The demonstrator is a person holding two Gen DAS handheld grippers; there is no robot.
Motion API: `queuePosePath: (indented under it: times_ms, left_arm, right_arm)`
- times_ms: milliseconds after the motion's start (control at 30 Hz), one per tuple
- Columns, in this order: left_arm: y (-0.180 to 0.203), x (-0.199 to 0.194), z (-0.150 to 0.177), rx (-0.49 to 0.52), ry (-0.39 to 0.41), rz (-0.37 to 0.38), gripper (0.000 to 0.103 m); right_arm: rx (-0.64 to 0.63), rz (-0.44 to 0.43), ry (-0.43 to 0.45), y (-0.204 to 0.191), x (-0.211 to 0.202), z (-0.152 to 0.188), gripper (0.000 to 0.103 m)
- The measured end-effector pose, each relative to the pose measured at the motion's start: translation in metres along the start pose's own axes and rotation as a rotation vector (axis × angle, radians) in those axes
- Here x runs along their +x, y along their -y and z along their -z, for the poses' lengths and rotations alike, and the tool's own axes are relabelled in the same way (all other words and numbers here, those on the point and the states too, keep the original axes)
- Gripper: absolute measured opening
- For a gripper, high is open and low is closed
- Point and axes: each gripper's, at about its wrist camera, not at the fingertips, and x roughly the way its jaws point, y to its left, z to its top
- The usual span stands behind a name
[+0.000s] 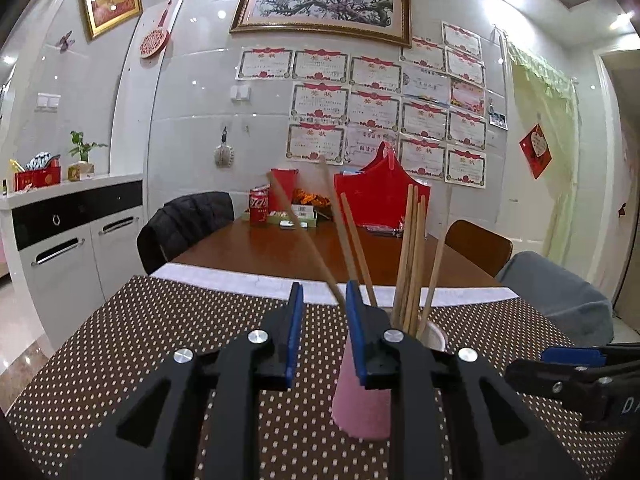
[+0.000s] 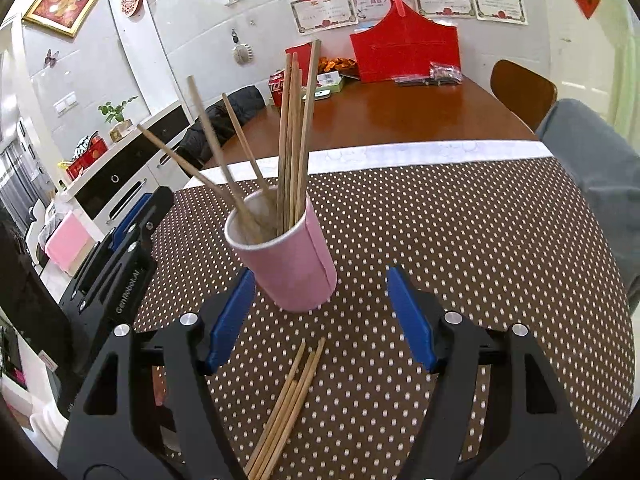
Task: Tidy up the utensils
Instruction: 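Move both open tools back down to the chopstick pile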
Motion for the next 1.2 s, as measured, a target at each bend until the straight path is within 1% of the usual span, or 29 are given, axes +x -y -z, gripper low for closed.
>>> queuePosePath:
  times_ms: [67, 233, 367, 467, 633, 767, 833, 867, 900, 933, 967, 1033, 1067, 1200]
  left_arm:
    - [-0.003, -0.007, 0.002, -0.001, -0.007, 0.003, 0.022]
    - [-0.008, -0.029, 0.012, 0.012, -0.044, 0.038, 0.022]
    - [-0.011, -0.042, 0.021, 0.025, -0.089, 0.051, 0.026]
    - [-0.015, -0.048, 0.031, 0.031, -0.148, 0.054, 0.026]
    - [-0.025, -0.048, 0.048, 0.037, -0.253, 0.055, 0.026]
    - [-0.028, -0.050, 0.062, 0.076, -0.324, 0.066, 0.026]
    - [-0.027, -0.052, 0.067, 0.106, -0.341, 0.070, 0.026]
    - [-0.027, -0.053, 0.070, 0.125, -0.358, 0.073, 0.027]
    - [-0.026, -0.054, 0.073, 0.130, -0.373, 0.080, 0.028]
    - [-0.027, -0.054, 0.076, 0.128, -0.394, 0.092, 0.030]
    - [-0.028, -0.054, 0.079, 0.120, -0.419, 0.112, 0.032]
    - [-0.029, -0.053, 0.084, 0.109, -0.459, 0.143, 0.032]
    - [-0.029, -0.052, 0.088, 0.111, -0.482, 0.147, 0.032]
    - [-0.030, -0.051, 0.098, 0.125, -0.508, 0.161, 0.032]
  right_arm:
    - [0.008, 0.005, -0.003, 0.001, -0.006, 0.006, 0.069]
    - [0.019, 0.020, -0.017, -0.002, -0.015, 0.026, 0.070]
    - [0.045, 0.015, -0.050, 0.000, -0.016, 0.043, 0.072]
    - [0.066, 0.025, -0.082, 0.001, -0.011, 0.056, 0.073]
    - [0.105, 0.053, -0.164, 0.006, 0.003, 0.081, 0.076]
    - [0.141, 0.079, -0.209, 0.012, 0.014, 0.098, 0.076]
    - [0.163, 0.089, -0.228, 0.016, 0.019, 0.104, 0.076]
    - [0.174, 0.092, -0.223, 0.017, 0.020, 0.108, 0.077]
    - [0.168, 0.105, -0.202, 0.015, 0.018, 0.110, 0.080]
    - [0.162, 0.134, -0.194, 0.014, 0.017, 0.112, 0.080]
    - [0.161, 0.145, -0.188, 0.012, 0.017, 0.114, 0.080]
    - [0.169, 0.146, -0.168, 0.010, 0.016, 0.119, 0.082]
    - [0.171, 0.158, -0.160, 0.007, 0.015, 0.121, 0.082]
    - [0.158, 0.185, -0.147, -0.006, 0.016, 0.129, 0.085]
